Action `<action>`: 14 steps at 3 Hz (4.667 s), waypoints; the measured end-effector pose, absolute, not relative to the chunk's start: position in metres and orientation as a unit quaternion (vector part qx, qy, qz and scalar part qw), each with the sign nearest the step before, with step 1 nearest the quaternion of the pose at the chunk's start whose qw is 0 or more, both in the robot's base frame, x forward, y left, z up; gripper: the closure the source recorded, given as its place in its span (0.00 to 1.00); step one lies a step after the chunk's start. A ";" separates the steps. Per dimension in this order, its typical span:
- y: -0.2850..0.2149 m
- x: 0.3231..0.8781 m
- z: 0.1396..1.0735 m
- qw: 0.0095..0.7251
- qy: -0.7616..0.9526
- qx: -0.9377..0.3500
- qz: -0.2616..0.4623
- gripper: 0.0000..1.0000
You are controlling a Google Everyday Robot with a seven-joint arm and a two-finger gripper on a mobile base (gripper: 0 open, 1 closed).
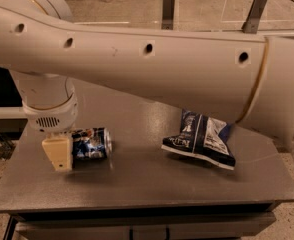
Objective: Place pepsi can upright
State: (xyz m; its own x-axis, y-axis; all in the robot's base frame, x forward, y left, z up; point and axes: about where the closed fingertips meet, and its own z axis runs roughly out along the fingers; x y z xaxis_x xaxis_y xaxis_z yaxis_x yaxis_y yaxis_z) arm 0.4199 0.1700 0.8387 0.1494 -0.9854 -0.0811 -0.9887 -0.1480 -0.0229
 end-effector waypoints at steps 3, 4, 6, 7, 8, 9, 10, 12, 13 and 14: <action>0.158 0.426 0.850 0.063 0.645 -0.760 0.045 1.00; 0.133 0.446 0.870 0.117 0.636 -0.757 0.092 1.00; 0.093 0.494 0.911 0.208 0.603 -0.751 0.172 1.00; 0.074 0.512 0.934 0.258 0.586 -0.740 0.205 1.00; 0.042 0.532 0.955 0.325 0.569 -0.715 0.243 1.00; -0.005 0.539 0.967 0.388 0.570 -0.675 0.263 1.00; -0.004 0.539 0.967 0.388 0.569 -0.676 0.264 1.00; -0.064 0.587 0.974 0.495 0.545 -0.610 0.293 1.00; -0.099 0.617 0.977 0.549 0.543 -0.560 0.301 1.00; -0.125 0.643 0.973 0.597 0.549 -0.496 0.311 1.00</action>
Offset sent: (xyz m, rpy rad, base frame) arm -0.0002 0.0005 0.0002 0.0022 -0.0025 0.0004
